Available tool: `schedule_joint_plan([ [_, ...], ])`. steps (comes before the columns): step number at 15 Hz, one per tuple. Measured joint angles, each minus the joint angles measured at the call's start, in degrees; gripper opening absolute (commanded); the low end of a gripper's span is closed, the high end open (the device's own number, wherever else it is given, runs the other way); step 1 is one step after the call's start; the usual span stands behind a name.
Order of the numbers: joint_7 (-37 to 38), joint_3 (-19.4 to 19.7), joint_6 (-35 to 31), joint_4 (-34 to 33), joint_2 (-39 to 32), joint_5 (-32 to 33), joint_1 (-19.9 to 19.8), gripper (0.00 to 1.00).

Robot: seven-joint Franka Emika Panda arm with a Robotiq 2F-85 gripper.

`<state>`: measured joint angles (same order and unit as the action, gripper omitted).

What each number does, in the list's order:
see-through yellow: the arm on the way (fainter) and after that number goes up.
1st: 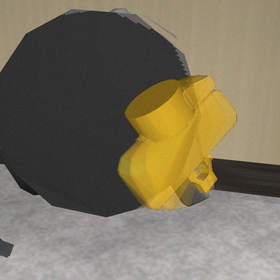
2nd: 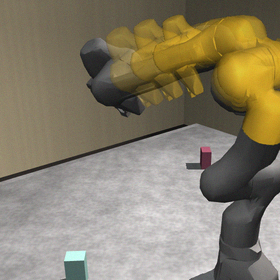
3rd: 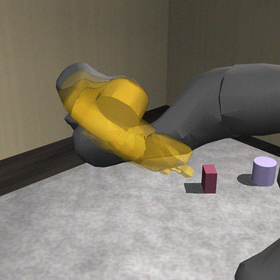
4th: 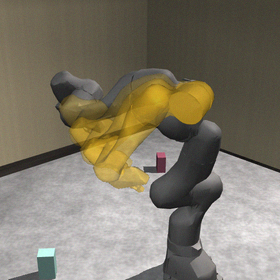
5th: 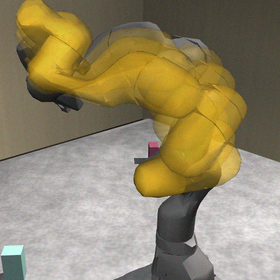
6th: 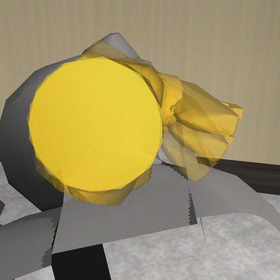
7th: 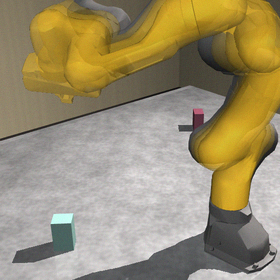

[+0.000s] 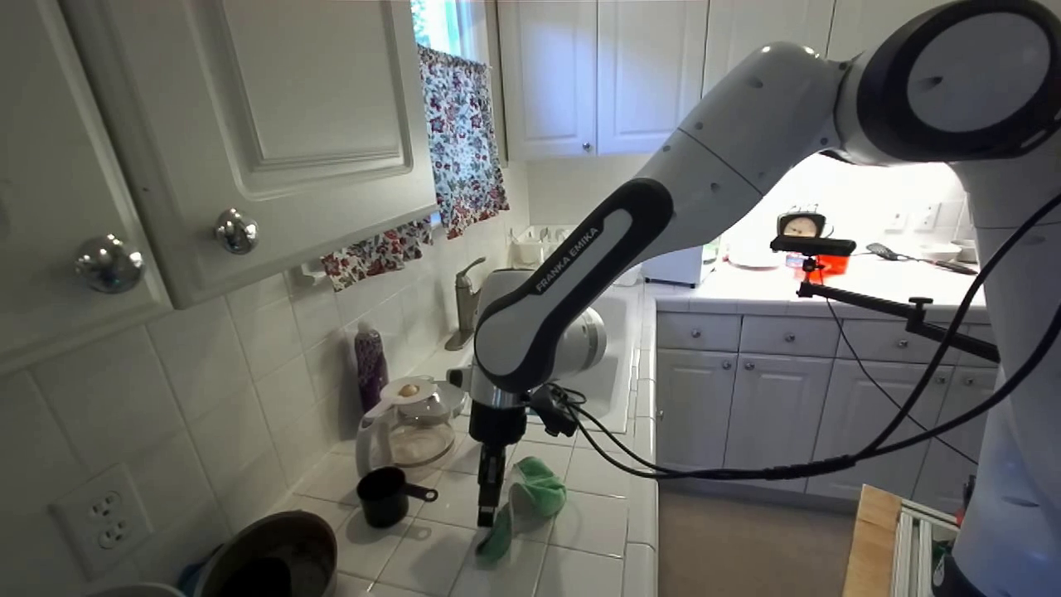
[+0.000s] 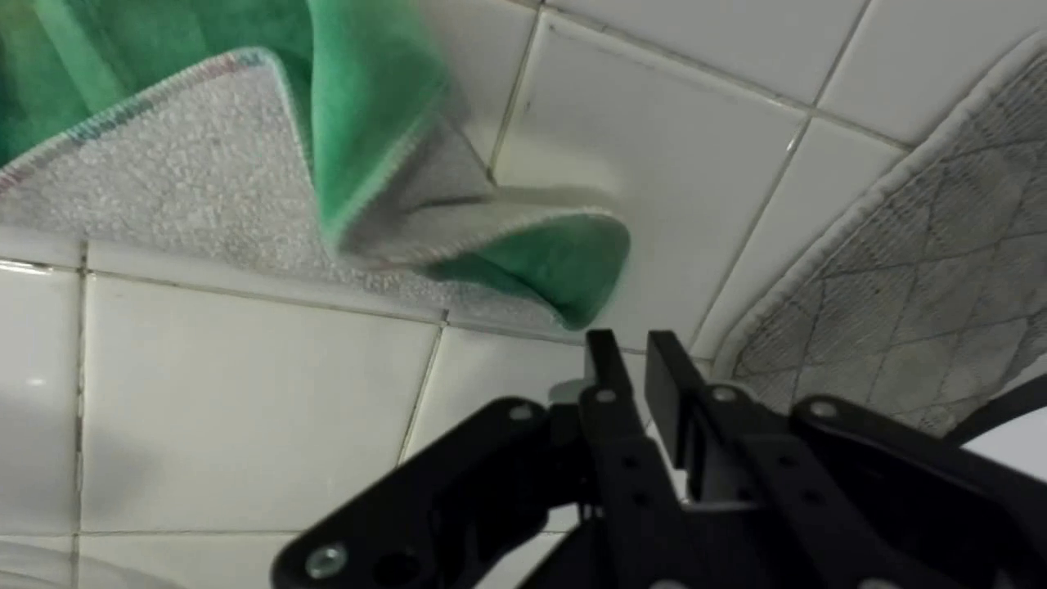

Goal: Turn the rag around, then unfold it

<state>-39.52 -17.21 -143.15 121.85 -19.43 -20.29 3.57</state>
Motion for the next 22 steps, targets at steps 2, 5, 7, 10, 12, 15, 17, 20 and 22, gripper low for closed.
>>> schedule_joint_plan([
  [2,-1.11,-1.01,1.71,-0.51,-0.24,-1.49,-0.96,0.60],
  [5,-1.83,-1.33,6.37,0.20,1.67,-2.15,-1.76,0.82],
  [7,-1.81,-0.18,7.76,2.74,4.57,-2.02,-1.91,0.96],
  [10,-1.48,3.42,7.96,7.54,9.06,-1.15,-2.07,1.00],
  [12,-1.22,6.24,7.44,9.79,10.55,-0.96,-2.60,1.00],
  [15,-0.27,8.98,4.29,11.37,10.26,-1.03,-3.12,1.00],
  [17,-2.77,9.28,5.24,11.38,9.52,-0.41,-3.29,1.00],
  [20,-8.58,9.00,9.24,10.99,8.88,1.98,-3.19,1.00],
  [22,-10.33,8.91,12.21,10.60,8.84,5.58,-2.74,1.00],
])
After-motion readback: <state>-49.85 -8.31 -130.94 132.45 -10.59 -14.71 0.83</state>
